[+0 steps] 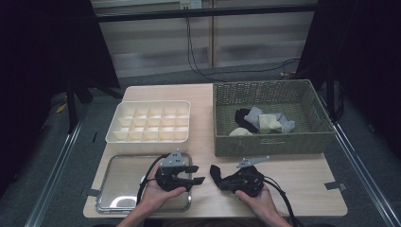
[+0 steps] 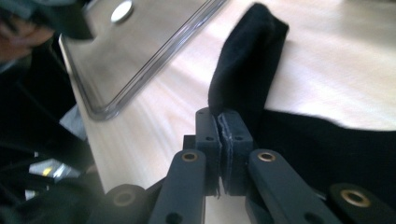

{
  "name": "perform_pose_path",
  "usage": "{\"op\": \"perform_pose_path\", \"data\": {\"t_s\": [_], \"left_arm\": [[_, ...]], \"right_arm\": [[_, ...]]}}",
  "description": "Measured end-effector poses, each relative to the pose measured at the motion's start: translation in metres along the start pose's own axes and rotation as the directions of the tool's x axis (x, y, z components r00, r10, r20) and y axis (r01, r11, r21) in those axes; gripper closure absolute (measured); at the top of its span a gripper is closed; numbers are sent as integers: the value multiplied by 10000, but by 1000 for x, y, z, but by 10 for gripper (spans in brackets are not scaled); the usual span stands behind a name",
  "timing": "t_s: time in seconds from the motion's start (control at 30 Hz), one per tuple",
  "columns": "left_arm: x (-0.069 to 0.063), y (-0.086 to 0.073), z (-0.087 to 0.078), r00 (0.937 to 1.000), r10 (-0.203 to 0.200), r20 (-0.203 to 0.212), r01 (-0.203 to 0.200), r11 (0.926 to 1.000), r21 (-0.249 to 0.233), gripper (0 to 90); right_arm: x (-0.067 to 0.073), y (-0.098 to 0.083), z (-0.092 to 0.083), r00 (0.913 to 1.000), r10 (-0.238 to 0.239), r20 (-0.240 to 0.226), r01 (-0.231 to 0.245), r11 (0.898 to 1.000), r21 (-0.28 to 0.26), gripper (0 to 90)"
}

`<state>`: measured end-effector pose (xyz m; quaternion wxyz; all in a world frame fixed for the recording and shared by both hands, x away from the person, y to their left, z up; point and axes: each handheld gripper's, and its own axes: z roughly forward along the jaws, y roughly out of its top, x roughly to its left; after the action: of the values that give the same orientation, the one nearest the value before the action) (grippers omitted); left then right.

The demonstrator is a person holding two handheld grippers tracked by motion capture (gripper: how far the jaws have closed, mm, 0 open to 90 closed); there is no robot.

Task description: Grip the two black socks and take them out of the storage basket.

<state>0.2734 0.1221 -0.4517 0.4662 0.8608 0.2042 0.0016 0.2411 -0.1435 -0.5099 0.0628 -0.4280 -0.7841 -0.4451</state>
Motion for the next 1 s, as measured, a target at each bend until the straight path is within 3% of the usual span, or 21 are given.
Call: {"op": "perform_pose_path", "data": {"t_s": [0.13, 0.37, 0.57, 0.87, 1.0], "left_arm": [[3, 11, 19, 9990, -154, 429, 163, 9997, -201, 549], [9, 6, 41, 9970, -303, 719, 276, 9989, 382, 652], [8, -2, 43, 9959, -252, 874, 168, 9952, 962, 722], [3, -10, 42, 9942, -160, 1060, -5, 9880, 1545, 708], [2, -18, 44, 9939, -147, 1094, -70, 9808, 1948, 740]], "right_arm": [[5, -3, 7, 9997, -172, -161, 175, 9997, 163, 862], [9, -4, 4, 9988, -422, -230, 428, 9987, 272, 796], [8, -3, -4, 9995, -319, -33, 320, 9993, 190, 746], [3, 1, -28, 9992, -221, 318, 229, 9994, -252, 711], [-9, 5, -42, 9971, -127, 753, 157, 9991, -402, 718]]}}
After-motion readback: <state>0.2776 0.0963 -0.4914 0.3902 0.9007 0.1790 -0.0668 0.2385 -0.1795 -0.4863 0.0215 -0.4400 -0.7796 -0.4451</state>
